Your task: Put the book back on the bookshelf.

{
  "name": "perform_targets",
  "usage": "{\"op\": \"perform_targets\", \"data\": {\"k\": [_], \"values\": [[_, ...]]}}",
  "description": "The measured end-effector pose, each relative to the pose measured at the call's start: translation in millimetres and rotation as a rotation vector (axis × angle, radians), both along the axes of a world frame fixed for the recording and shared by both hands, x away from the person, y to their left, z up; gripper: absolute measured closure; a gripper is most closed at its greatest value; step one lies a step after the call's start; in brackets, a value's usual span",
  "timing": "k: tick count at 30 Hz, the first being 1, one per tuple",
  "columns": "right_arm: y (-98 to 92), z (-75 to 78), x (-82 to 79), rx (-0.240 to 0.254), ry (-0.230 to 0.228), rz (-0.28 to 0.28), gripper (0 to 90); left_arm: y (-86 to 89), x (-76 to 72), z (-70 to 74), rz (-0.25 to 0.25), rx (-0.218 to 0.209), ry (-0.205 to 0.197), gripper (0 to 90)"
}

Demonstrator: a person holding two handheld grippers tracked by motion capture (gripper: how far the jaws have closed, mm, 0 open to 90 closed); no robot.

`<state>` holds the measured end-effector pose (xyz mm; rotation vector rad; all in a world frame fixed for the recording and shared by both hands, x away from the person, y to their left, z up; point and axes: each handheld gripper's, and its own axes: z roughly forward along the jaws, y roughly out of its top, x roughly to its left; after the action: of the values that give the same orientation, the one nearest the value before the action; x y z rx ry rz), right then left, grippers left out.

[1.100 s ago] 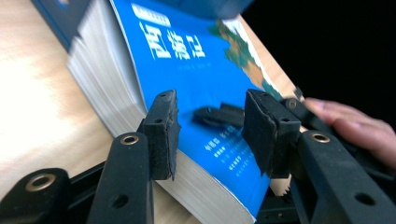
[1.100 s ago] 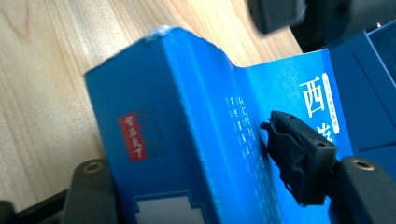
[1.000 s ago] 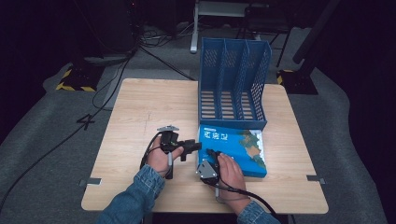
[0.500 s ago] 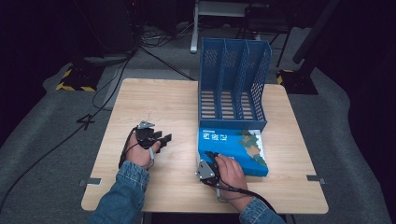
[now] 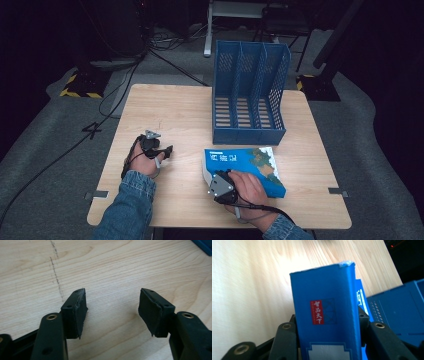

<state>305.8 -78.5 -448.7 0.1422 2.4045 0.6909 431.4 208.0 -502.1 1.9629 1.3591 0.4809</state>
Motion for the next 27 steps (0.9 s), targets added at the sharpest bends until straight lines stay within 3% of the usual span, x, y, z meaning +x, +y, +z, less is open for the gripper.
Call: {"op": "perform_targets", "data": {"k": [3, 4, 7, 13, 21, 27], "values": [[0.8, 17.2, -7.4, 0.064, 0.037, 0.021, 60.6, 0.4, 0.6, -0.8, -0.001, 0.017, -0.007, 35.1], [0.8, 17.2, -7.4, 0.064, 0.037, 0.021, 60.6, 0.8, 1.0, -0.8, 0.003, 0.02, -0.008, 35.1], [0.3, 40.3, -13.3, 0.149, 0.091, 0.037, 61.1, 1.2, 1.3, -1.1, 0.006, 0.017, -0.01, 34.6], [-2.1, 73.3, -16.1, 0.265, 0.158, 0.061, 61.3, 2.1, 1.7, -1.3, 0.005, 0.01, -0.01, 34.4], [-17.2, 107.6, -3.6, 0.469, 0.247, 0.06, 61.5, 4.7, 2.2, -1.2, 0.017, -0.018, -0.005, 34.4], [-25.1, 125.3, 7.6, 0.55, 0.259, 0.042, 61.5, 3.1, 2.5, -1.2, 0.013, 0.003, -0.006, 33.6]]}}
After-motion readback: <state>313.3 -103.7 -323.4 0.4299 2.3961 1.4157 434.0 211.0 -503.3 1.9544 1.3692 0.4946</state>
